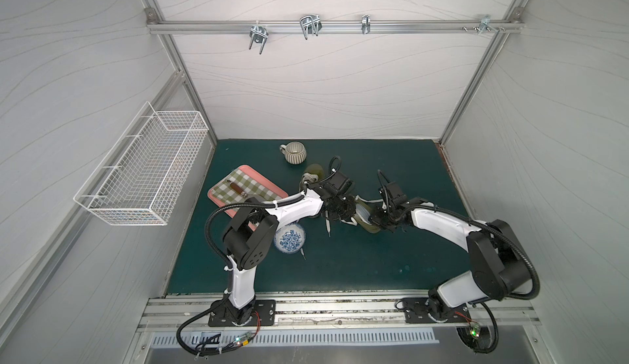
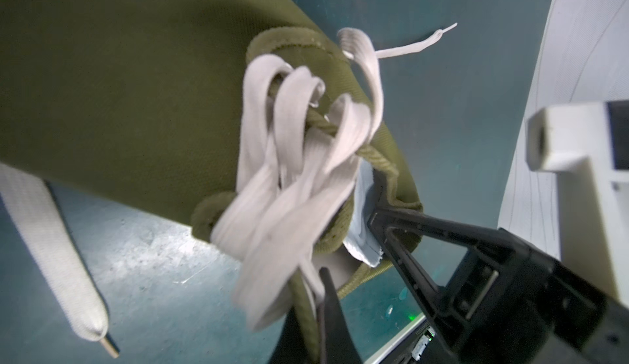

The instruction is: Insert the insole into the shoe

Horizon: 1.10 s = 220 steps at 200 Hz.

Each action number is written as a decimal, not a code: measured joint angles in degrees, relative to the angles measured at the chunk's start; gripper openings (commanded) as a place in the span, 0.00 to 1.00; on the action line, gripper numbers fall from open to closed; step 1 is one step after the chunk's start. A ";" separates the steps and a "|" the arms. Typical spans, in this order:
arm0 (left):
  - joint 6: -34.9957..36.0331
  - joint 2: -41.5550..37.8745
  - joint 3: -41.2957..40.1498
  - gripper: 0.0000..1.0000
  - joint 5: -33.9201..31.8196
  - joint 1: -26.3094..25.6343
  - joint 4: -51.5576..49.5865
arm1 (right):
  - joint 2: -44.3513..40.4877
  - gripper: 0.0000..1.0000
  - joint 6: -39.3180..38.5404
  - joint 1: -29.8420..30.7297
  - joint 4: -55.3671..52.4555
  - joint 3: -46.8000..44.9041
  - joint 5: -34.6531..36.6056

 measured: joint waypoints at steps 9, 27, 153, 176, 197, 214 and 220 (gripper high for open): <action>0.00 0.00 0.00 0.00 0.55 0.28 -0.09 | -0.57 0.00 -0.50 0.96 -1.01 0.13 2.27; 0.04 0.00 0.00 0.00 1.51 0.50 -0.11 | -2.21 0.00 -1.29 1.81 -3.26 0.11 5.18; 0.00 0.00 -0.31 0.00 3.41 0.61 0.48 | -8.28 0.26 -8.59 1.79 -11.50 4.35 3.93; 0.00 0.00 -0.57 0.00 3.56 0.61 0.83 | -8.13 0.23 -11.69 1.79 -12.68 6.49 2.36; 0.00 0.00 -0.74 0.00 3.74 0.63 1.22 | -6.40 0.20 -14.75 1.79 -13.64 8.63 0.42; 0.00 0.00 -0.85 0.00 3.89 0.61 1.49 | -3.65 0.17 -16.57 1.79 -13.81 10.03 -1.07; -0.02 0.00 -0.87 0.00 3.96 0.63 1.55 | -2.62 0.16 -16.96 1.79 -13.77 10.27 -1.57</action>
